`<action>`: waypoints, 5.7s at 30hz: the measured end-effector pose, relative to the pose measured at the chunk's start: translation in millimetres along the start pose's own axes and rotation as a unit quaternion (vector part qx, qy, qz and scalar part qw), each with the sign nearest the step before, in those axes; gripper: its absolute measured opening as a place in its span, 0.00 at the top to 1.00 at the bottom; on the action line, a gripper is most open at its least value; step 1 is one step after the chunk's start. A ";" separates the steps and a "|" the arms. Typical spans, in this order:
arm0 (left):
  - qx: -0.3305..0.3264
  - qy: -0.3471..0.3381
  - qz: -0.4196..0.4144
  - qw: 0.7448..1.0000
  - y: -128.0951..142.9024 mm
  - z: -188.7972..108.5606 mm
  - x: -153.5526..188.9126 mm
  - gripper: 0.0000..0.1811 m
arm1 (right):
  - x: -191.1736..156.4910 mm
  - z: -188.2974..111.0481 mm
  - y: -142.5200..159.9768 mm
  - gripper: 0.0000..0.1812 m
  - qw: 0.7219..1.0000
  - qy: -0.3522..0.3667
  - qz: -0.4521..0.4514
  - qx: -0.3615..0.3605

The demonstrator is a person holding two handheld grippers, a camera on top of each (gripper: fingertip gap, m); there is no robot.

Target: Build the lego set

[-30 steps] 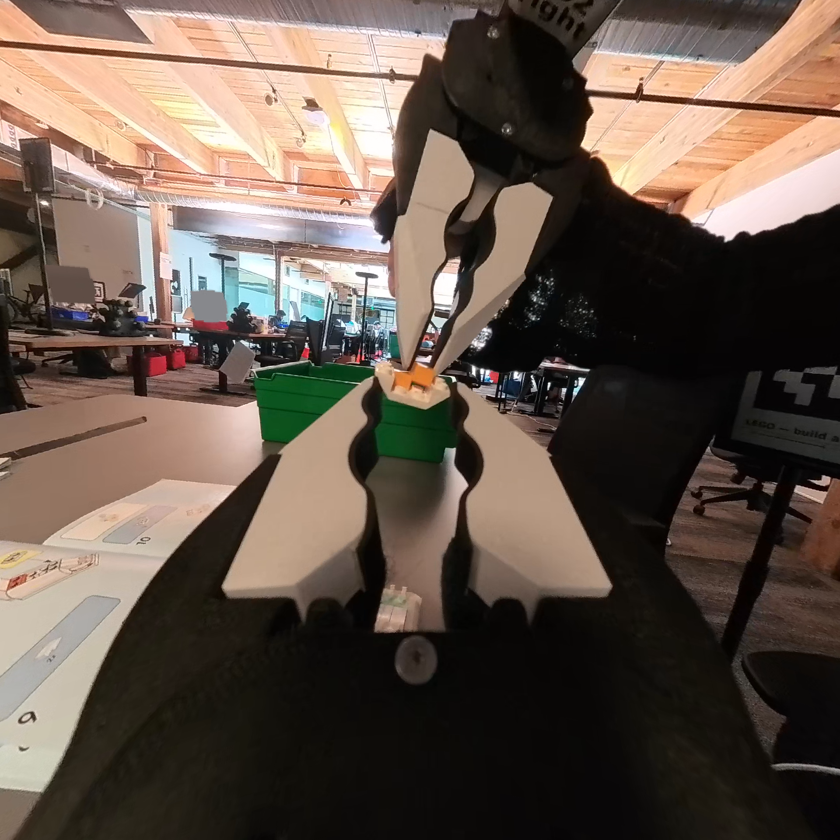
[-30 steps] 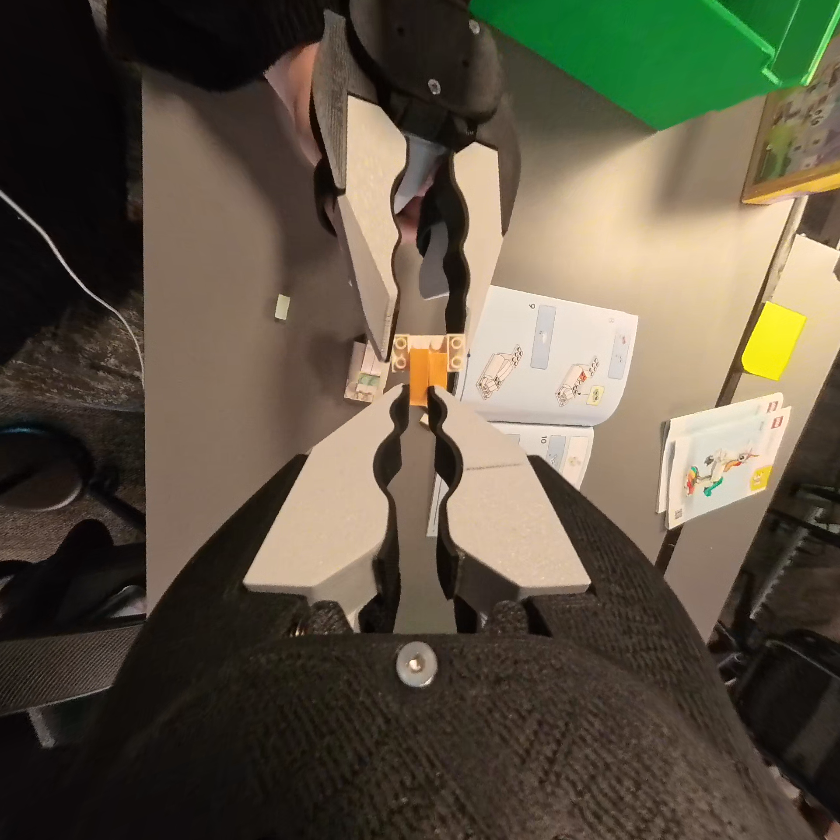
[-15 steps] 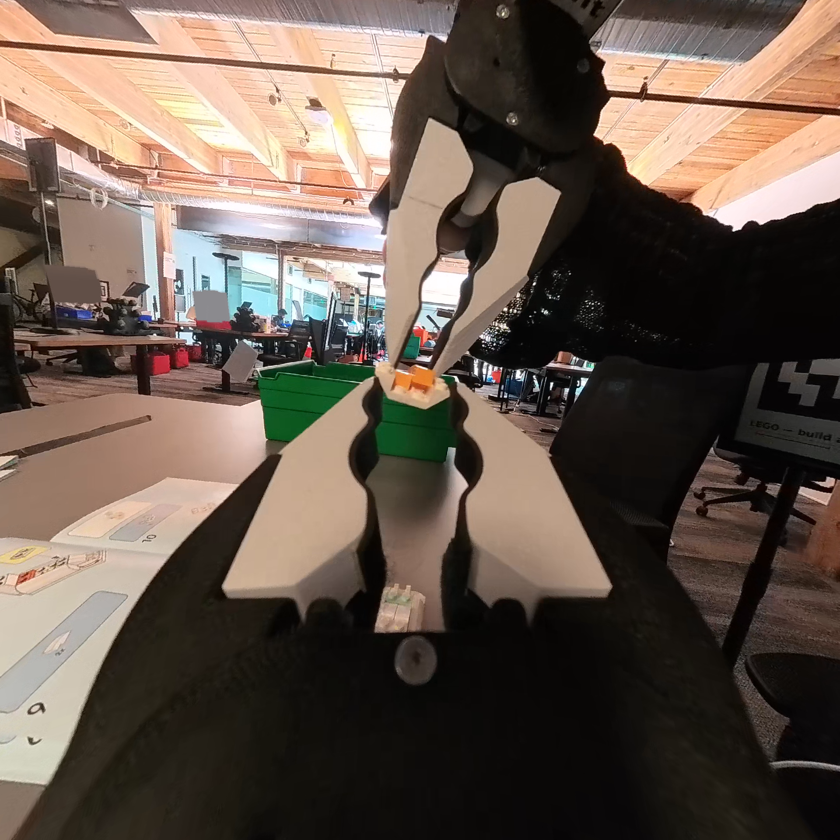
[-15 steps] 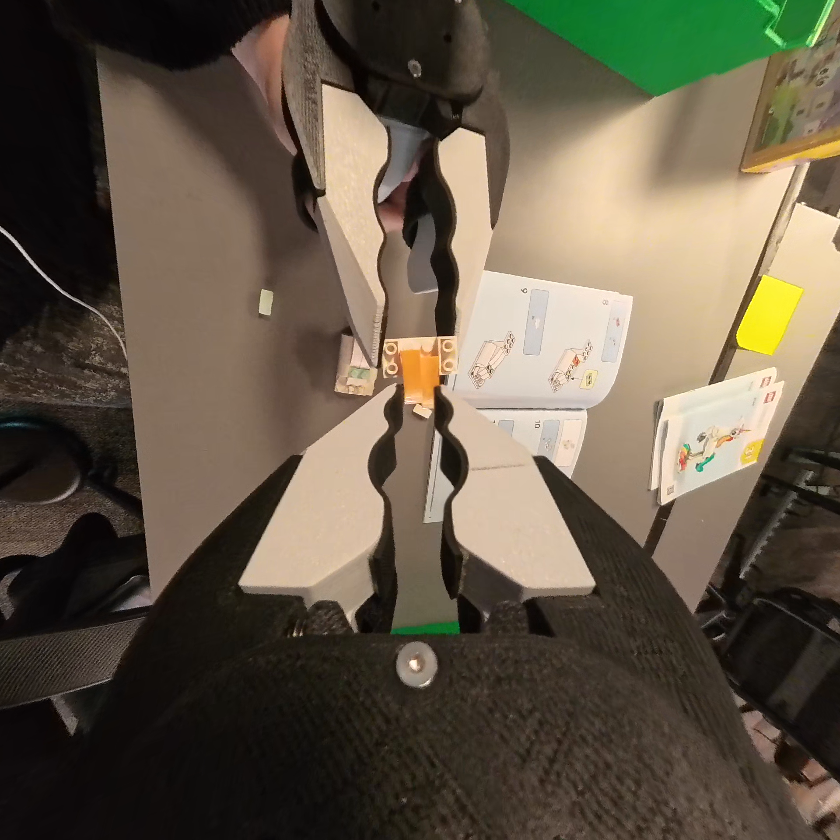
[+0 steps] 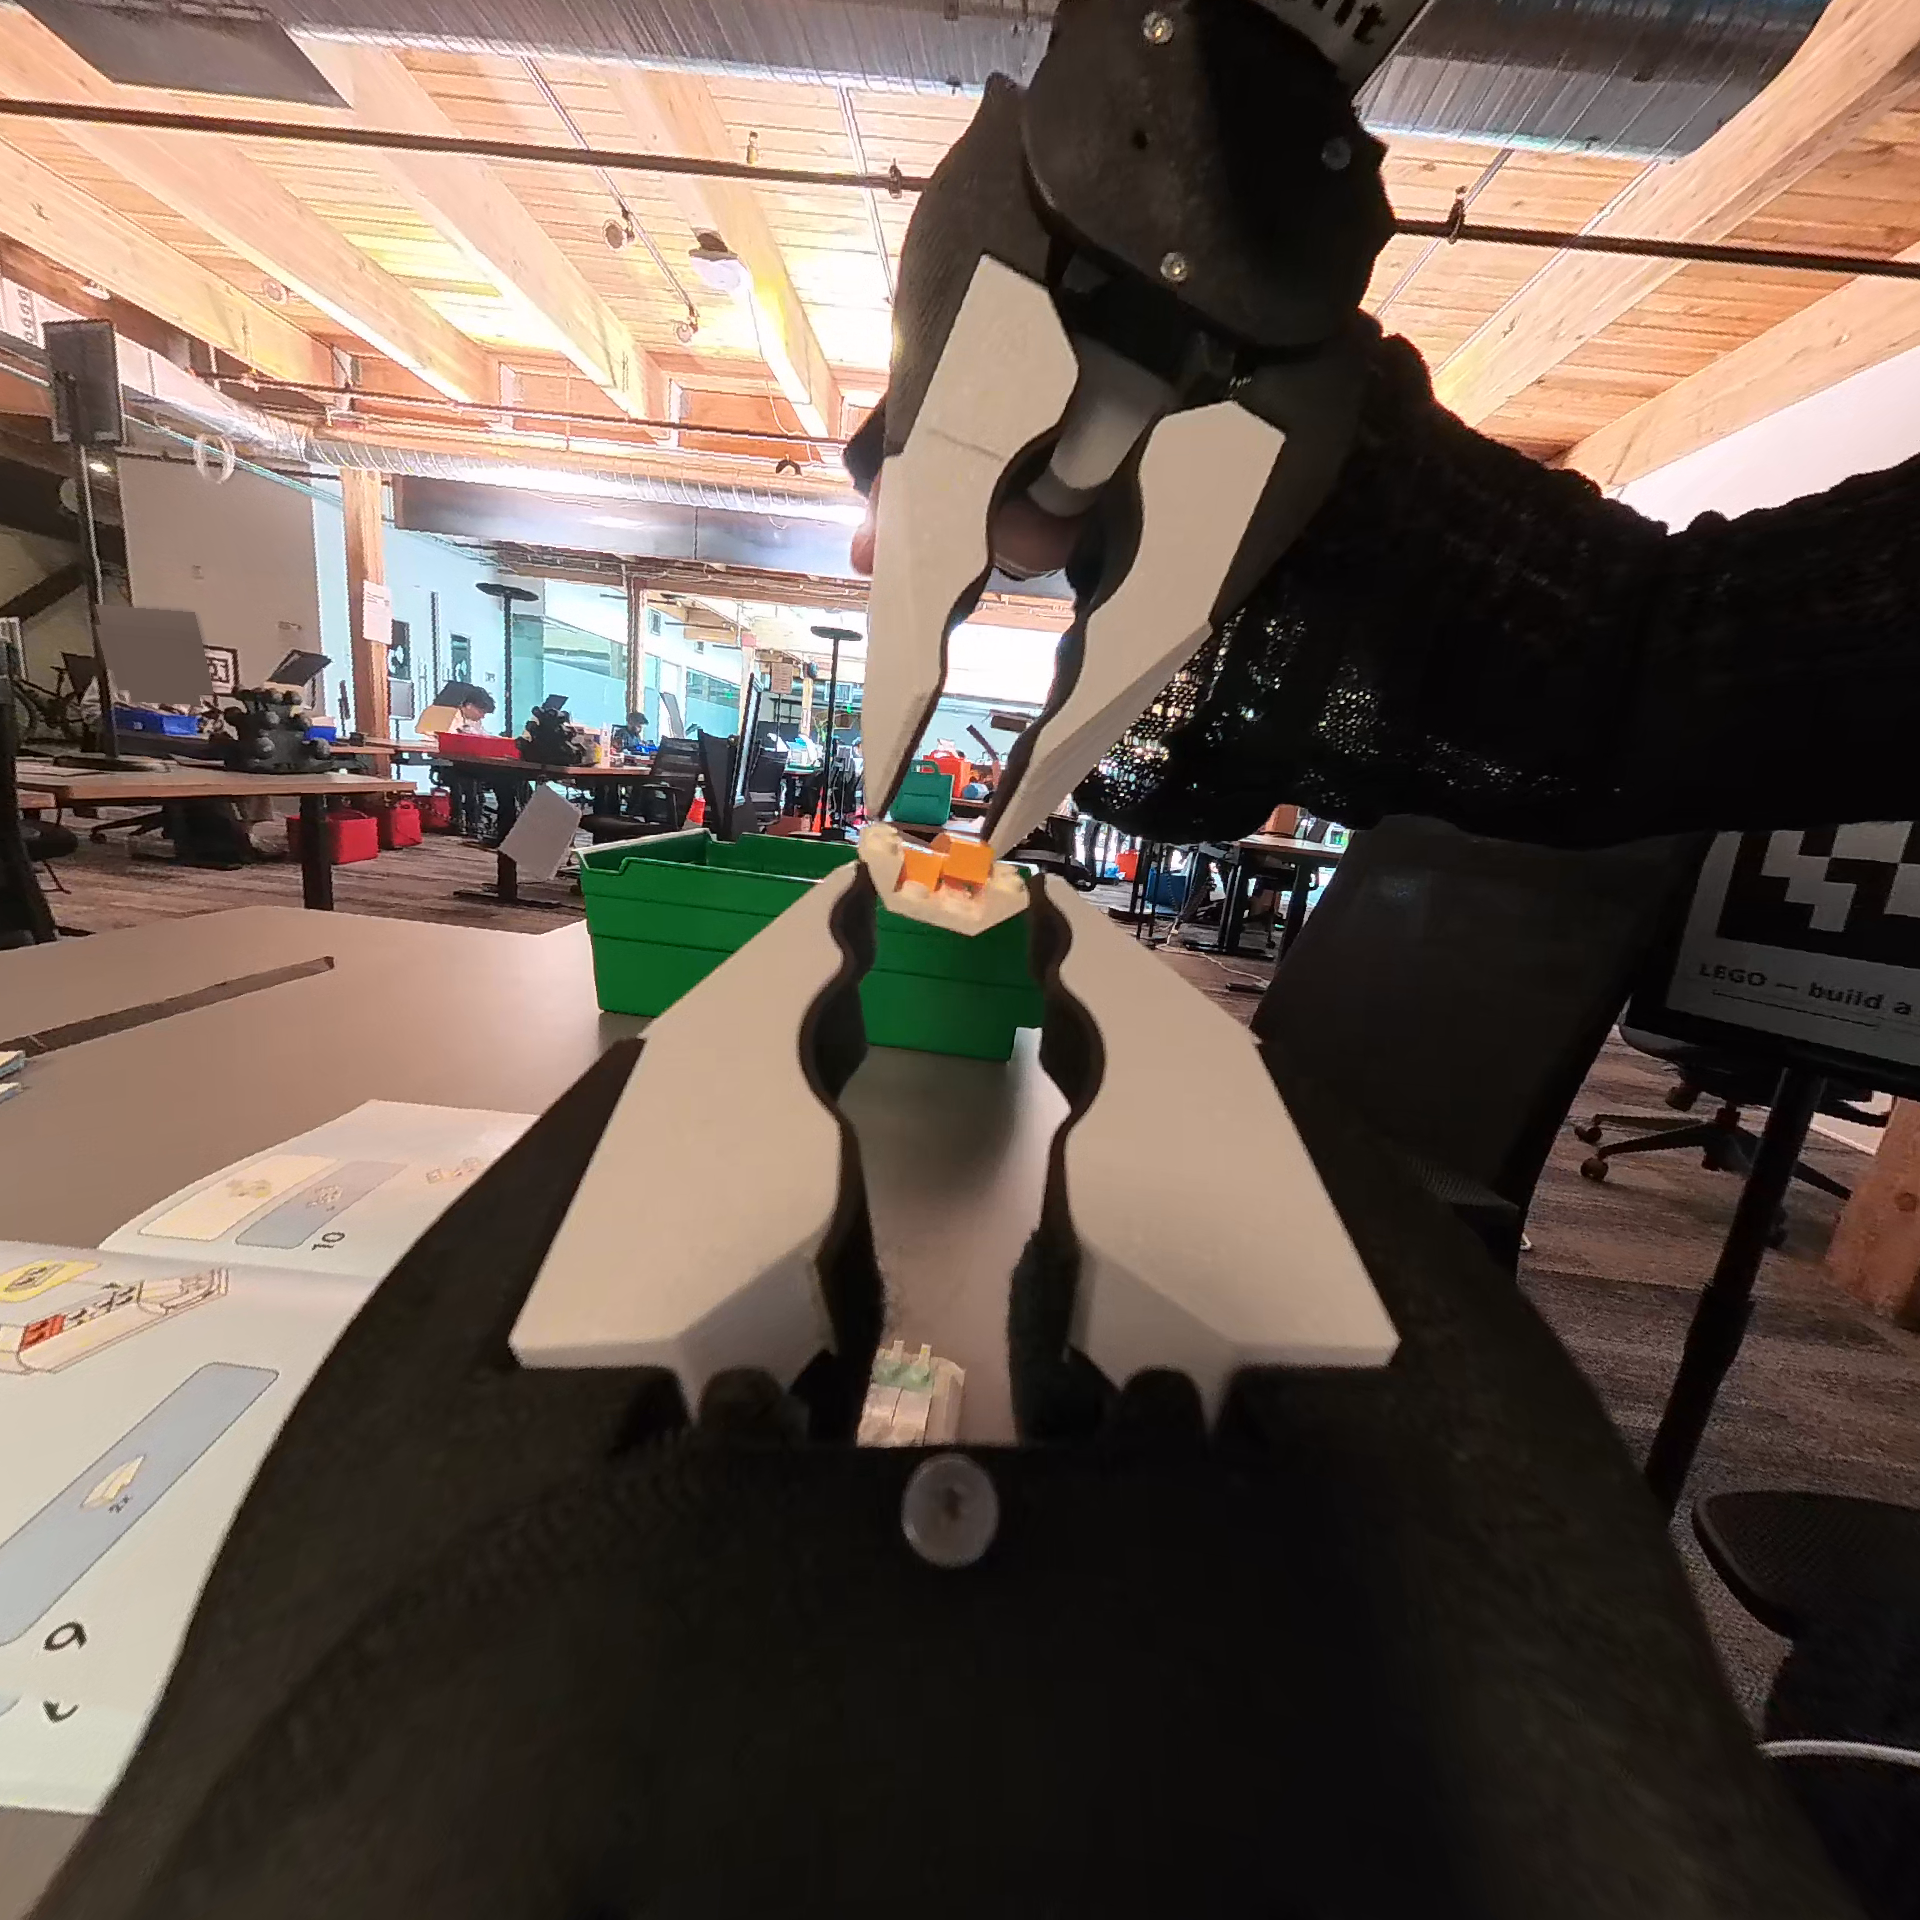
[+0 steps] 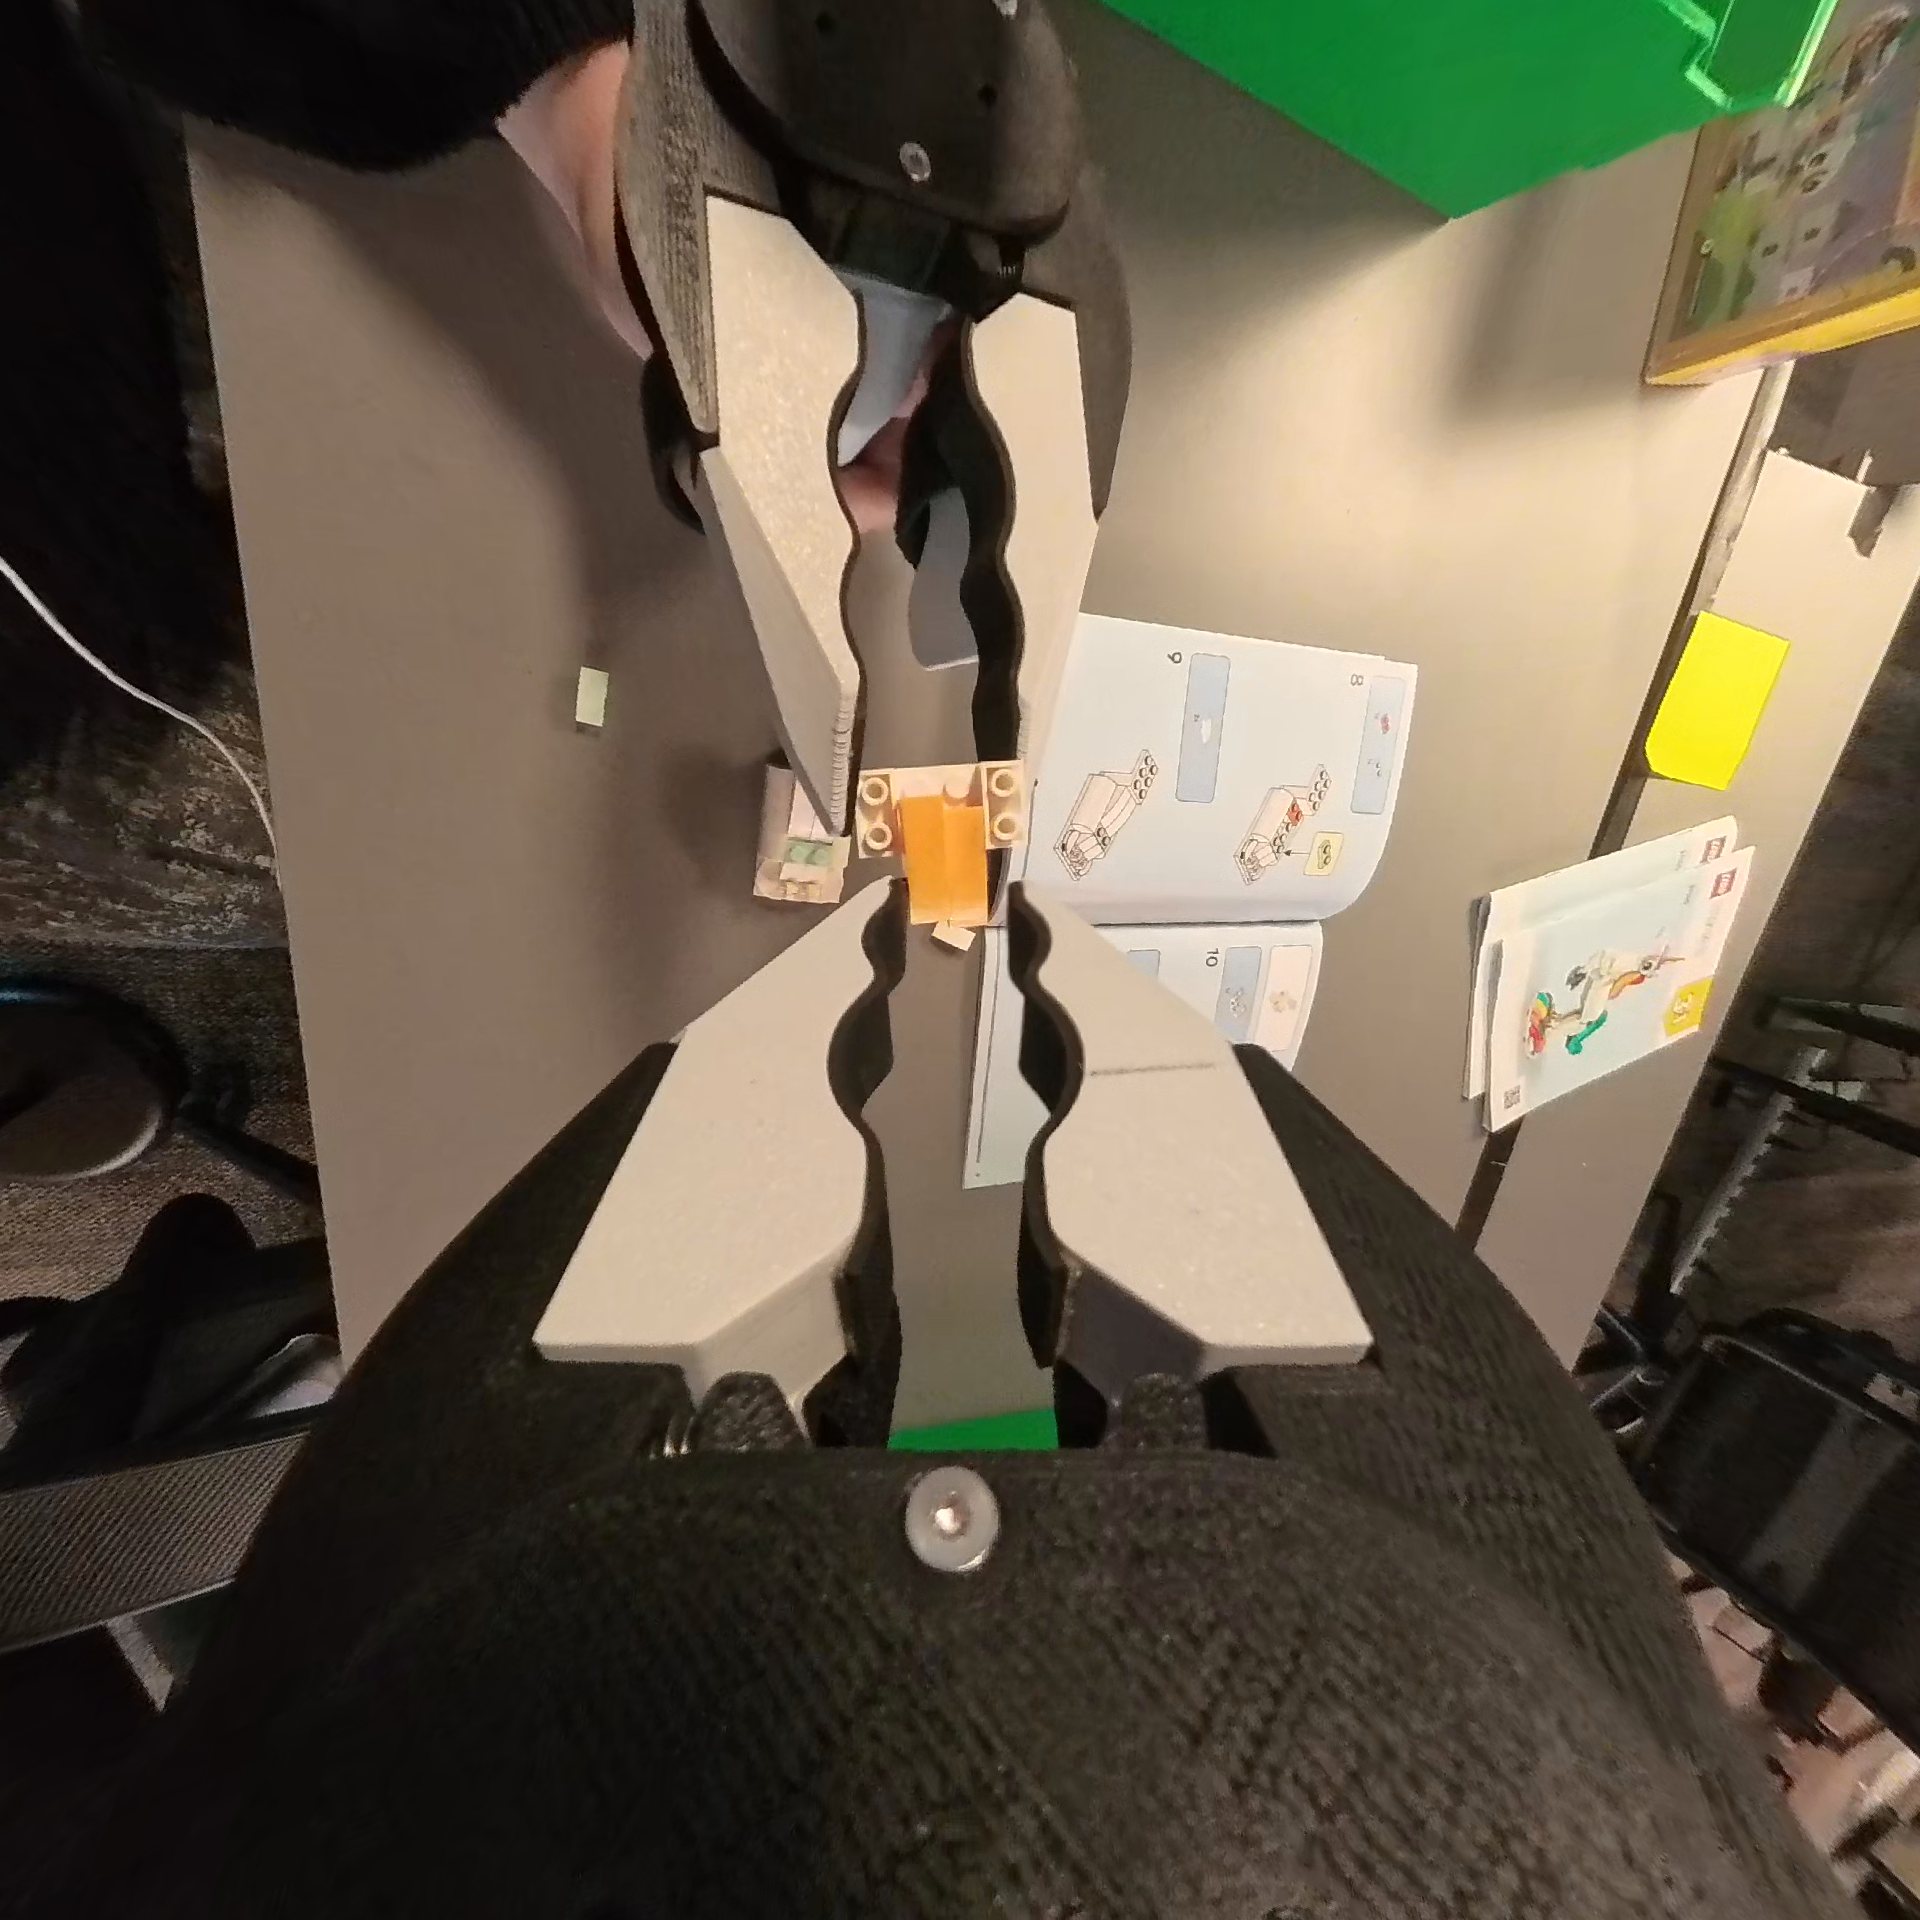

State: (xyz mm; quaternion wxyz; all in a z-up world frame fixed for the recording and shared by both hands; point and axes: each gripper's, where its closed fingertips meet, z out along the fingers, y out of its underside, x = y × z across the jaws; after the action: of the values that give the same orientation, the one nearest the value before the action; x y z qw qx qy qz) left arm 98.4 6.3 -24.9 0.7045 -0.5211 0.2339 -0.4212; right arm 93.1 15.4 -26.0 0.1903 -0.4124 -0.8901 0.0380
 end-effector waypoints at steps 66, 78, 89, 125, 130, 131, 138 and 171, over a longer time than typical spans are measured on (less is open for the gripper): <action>0.047 0.035 -0.104 0.993 -11.4 -5.3 -4.2 0.85 | 5.5 3.8 -21.3 0.95 0.876 0.437 -0.195 0.064; 0.046 0.051 -0.085 0.994 -13.5 -5.4 3.0 0.85 | 0.3 -0.8 -23.6 0.96 0.853 0.474 -0.196 0.092; -0.019 0.065 0.081 0.994 -9.3 -8.1 17.7 0.81 | -28.1 -14.0 -20.2 0.95 0.893 0.336 -0.095 0.283; -0.221 0.009 0.406 0.887 60.3 -1.4 16.7 0.94 | -51.1 37.2 19.6 0.96 0.946 0.255 -0.119 0.159; -0.232 0.018 0.405 0.884 66.9 -2.2 16.8 0.94 | -54.4 42.9 22.8 0.96 0.939 0.272 -0.193 0.087; -0.235 0.019 0.406 0.883 68.4 -2.2 16.6 0.94 | -54.9 44.0 23.5 0.96 0.938 0.272 -0.200 0.081; -0.223 0.034 0.335 0.915 67.1 -2.1 15.4 0.94 | -49.9 43.4 22.8 0.94 0.944 0.272 -0.122 0.143; -0.115 0.029 0.024 0.993 35.6 6.2 13.8 0.83 | -12.6 17.4 14.4 0.97 0.824 0.527 -0.209 0.000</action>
State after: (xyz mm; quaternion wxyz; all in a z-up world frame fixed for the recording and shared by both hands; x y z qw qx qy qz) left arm 123.0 1.7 -54.4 0.6425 -0.5804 0.3138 -0.3897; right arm 104.4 17.0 -49.1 0.6337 -0.1735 -0.7192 -0.2261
